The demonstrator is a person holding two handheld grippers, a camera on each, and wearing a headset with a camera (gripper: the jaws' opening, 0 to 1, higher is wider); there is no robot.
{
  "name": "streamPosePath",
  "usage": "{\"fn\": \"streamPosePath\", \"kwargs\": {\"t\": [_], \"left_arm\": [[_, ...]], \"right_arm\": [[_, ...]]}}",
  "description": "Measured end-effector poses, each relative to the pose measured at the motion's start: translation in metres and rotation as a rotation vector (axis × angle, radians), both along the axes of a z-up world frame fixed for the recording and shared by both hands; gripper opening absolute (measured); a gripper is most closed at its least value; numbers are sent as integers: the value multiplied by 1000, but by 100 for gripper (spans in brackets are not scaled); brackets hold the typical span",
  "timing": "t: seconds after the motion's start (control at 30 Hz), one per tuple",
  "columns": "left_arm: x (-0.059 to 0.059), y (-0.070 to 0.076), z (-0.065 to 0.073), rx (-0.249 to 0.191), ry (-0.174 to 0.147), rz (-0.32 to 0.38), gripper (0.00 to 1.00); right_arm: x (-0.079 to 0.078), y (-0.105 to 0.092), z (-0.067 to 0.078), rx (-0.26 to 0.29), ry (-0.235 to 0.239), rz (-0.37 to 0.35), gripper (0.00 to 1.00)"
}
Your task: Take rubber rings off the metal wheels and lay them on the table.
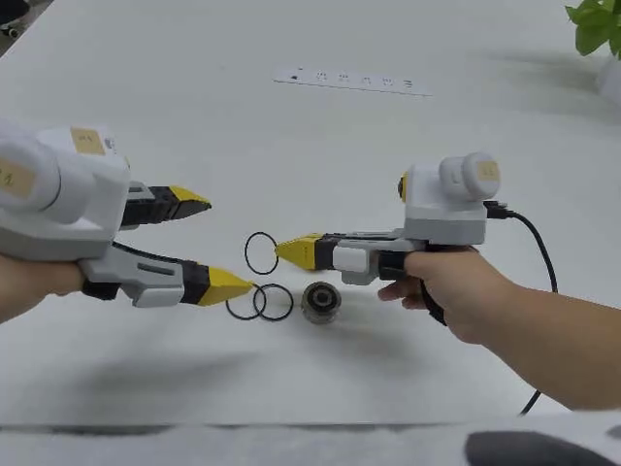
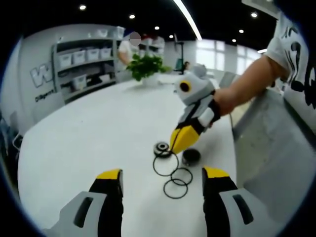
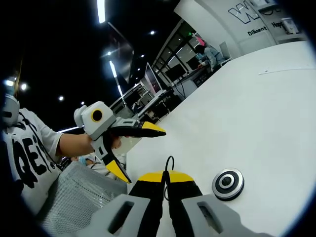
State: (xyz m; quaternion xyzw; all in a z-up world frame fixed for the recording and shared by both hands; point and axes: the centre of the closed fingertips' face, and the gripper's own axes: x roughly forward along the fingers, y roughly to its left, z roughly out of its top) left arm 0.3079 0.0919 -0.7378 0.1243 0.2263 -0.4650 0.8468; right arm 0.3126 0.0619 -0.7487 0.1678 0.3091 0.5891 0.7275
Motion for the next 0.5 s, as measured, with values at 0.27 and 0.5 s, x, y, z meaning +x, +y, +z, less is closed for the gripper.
{"fn": "streamPosePath", "kwargs": {"t": [0.27,0.5], "left_arm": [[-6,2,-3,3,7,0,66],[-7,4,-5,4,14,4,66]], "right_arm": [[-7,3,-7,-9,47,31,0],[-14,5,-17,-31,91,62,0]]}}
